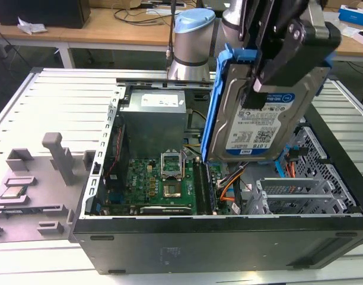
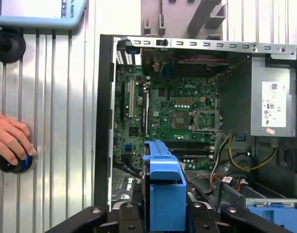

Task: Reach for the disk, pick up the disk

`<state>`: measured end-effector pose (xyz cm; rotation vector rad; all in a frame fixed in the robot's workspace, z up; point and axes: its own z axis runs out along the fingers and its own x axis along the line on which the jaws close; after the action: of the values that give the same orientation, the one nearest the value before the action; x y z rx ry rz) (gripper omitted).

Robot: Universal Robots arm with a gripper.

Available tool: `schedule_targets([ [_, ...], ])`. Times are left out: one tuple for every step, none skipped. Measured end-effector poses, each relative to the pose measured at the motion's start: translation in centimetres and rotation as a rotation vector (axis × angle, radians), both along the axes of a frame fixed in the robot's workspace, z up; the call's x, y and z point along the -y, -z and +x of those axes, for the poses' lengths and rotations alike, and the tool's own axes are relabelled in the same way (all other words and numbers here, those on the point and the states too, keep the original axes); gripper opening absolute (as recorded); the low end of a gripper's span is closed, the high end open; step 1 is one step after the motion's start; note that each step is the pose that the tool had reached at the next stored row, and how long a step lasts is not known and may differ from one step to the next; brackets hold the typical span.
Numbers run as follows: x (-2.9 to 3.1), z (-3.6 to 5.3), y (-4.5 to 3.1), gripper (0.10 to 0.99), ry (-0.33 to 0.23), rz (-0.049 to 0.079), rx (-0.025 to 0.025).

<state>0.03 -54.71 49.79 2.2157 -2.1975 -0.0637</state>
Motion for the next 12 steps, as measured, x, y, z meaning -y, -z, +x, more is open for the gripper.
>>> schedule_targets([
  [0.3, 0.0, 0.02, 0.365, 0.0, 0.0, -0.0001],
  [0.96, 0.0, 0.11, 0.365, 0.0, 0.001, 0.0],
  [1.29, 0.03, 0.16, 0.365, 0.0, 0.001, 0.0],
  [1.45, 0.09, 0.18, 0.365, 0.0, 0.0, -0.0002],
  [1.63, 0.27, 0.23, 0.365, 0.0, 0.0, -0.0004],
  [1.79, 0.61, 0.27, 0.365, 0.0, 0.0, -0.0009],
  [1.88, 0.84, 0.29, 0.365, 0.0, 0.001, -0.0012],
  [1.95, 1.05, 0.31, 0.365, 0.0, 0.001, -0.0015],
  [2.04, 1.4, 0.33, 0.365, 0.0, 0.0, -0.0019],
  [2.14, 1.77, 0.36, 0.365, 0.0, 0.001, -0.0023],
  [2.2, 2.01, 0.37, 0.365, 0.0, 0.0, -0.0026],
  [2.25, 2.2, 0.38, 0.365, 0.0, 0.0, -0.0028],
])
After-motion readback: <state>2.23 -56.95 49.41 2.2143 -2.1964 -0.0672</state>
